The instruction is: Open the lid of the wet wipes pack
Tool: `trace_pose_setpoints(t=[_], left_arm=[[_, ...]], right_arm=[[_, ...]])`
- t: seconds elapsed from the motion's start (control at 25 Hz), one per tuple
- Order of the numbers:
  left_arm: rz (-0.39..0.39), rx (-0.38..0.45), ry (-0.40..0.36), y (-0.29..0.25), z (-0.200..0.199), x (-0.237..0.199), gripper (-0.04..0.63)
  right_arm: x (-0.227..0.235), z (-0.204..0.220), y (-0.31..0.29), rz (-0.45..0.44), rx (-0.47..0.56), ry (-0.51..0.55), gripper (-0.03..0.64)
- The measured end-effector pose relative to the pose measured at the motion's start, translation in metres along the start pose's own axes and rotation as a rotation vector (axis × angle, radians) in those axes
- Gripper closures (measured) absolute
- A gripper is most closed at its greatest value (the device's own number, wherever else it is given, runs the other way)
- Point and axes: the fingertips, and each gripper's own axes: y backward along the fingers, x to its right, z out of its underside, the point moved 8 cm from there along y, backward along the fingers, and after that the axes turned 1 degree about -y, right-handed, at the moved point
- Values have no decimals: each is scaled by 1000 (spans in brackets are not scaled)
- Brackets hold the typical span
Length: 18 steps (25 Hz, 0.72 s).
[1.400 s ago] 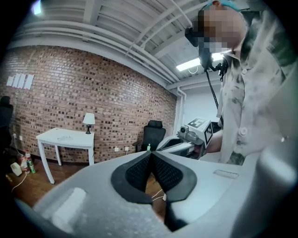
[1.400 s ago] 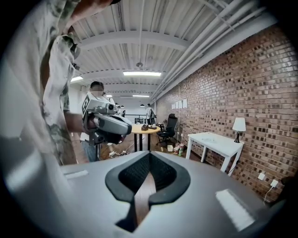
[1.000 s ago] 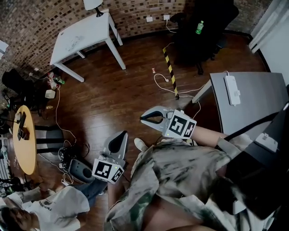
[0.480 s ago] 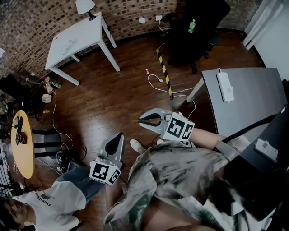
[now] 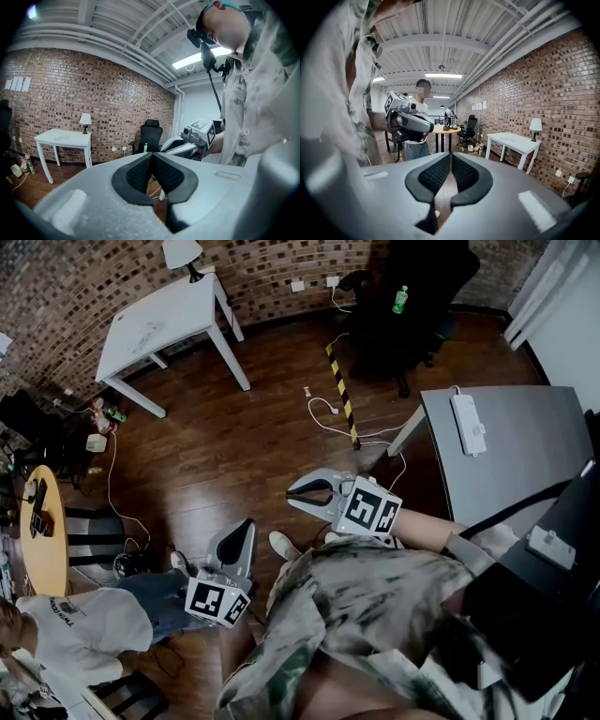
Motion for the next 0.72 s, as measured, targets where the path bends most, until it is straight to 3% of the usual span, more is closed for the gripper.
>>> trace_pose_setpoints(t=[0.72], left_arm=[[25, 4, -10, 17, 6, -69, 594]], right_arm=[[10, -18, -66, 5, -14, 17, 597]])
